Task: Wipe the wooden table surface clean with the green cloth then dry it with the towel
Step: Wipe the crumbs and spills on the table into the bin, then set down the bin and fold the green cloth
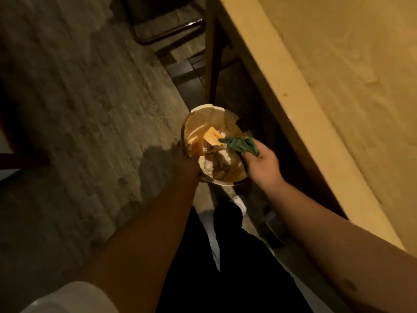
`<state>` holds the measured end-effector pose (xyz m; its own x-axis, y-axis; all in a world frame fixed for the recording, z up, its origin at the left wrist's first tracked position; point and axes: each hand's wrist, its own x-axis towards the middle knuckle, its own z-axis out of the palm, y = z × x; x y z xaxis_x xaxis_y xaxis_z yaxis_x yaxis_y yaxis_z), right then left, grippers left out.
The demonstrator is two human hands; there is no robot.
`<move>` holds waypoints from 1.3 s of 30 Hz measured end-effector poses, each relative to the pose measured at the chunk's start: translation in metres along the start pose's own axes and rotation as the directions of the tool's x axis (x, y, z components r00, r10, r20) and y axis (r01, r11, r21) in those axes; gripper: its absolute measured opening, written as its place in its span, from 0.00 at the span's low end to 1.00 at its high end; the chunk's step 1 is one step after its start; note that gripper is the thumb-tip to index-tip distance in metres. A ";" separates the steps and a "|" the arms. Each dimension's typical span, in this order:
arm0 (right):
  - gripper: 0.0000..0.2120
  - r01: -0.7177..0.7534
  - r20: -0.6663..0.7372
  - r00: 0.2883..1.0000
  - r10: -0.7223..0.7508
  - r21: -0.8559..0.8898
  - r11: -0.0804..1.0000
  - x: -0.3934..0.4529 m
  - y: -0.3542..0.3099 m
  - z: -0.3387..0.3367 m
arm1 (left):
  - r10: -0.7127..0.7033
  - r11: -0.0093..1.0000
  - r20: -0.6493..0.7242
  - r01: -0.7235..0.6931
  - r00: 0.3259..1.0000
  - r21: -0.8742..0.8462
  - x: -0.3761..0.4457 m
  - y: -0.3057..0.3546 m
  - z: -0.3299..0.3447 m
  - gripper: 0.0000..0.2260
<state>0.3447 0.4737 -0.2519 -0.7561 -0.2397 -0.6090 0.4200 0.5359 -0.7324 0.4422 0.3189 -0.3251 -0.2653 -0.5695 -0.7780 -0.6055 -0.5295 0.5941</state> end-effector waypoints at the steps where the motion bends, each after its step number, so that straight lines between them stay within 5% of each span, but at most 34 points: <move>1: 0.16 -0.016 -0.023 1.000 0.017 0.027 0.999 0.009 0.008 0.009 | -0.017 0.999 0.015 0.017 1.000 -0.033 0.012 -0.008 0.001 0.19; 6: 0.14 -0.075 -0.064 0.994 0.084 0.129 0.989 0.062 0.050 0.057 | -0.074 0.993 0.002 0.074 0.997 -0.095 0.092 -0.054 0.004 0.11; 11: 0.14 -0.120 -0.056 0.991 0.125 0.091 0.989 0.110 0.084 0.100 | -0.048 0.997 0.024 0.049 0.999 -0.054 0.162 -0.103 -0.016 0.13; 15: 0.10 -0.204 -0.002 0.977 0.211 0.251 0.946 0.133 0.104 0.126 | -0.080 0.990 0.024 0.083 0.996 -0.113 0.200 -0.135 -0.025 0.21; 22: 0.09 -0.248 0.106 0.968 0.228 0.266 0.932 0.136 0.103 0.141 | -0.248 0.955 0.057 0.254 0.967 -0.155 0.215 -0.154 -0.051 0.21; 27: 0.08 -0.253 0.155 0.963 0.221 0.234 0.939 0.100 0.054 0.133 | -0.137 0.984 -0.050 0.141 0.989 0.108 0.167 -0.081 -0.058 0.22; 29: 0.07 -0.240 0.173 0.964 0.203 0.229 0.944 0.077 0.024 0.130 | -0.098 0.988 0.087 0.087 0.991 0.127 0.139 -0.035 -0.062 0.21; 33: 0.09 -0.192 0.218 0.966 0.142 0.233 0.953 0.021 -0.049 0.120 | -0.253 0.965 0.379 0.262 0.890 0.030 0.062 0.069 -0.067 0.13; 39: 0.10 0.010 0.246 0.968 -0.051 0.167 0.986 -0.056 -0.162 0.098 | -0.203 0.967 0.582 0.253 0.787 -0.005 -0.024 0.175 -0.117 0.32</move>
<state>0.3679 0.3205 -0.1289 -0.6299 -0.4589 -0.6267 0.4904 0.3907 -0.7790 0.4303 0.1663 -0.1783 -0.5228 0.0255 -0.8521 -0.6496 -0.6592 0.3788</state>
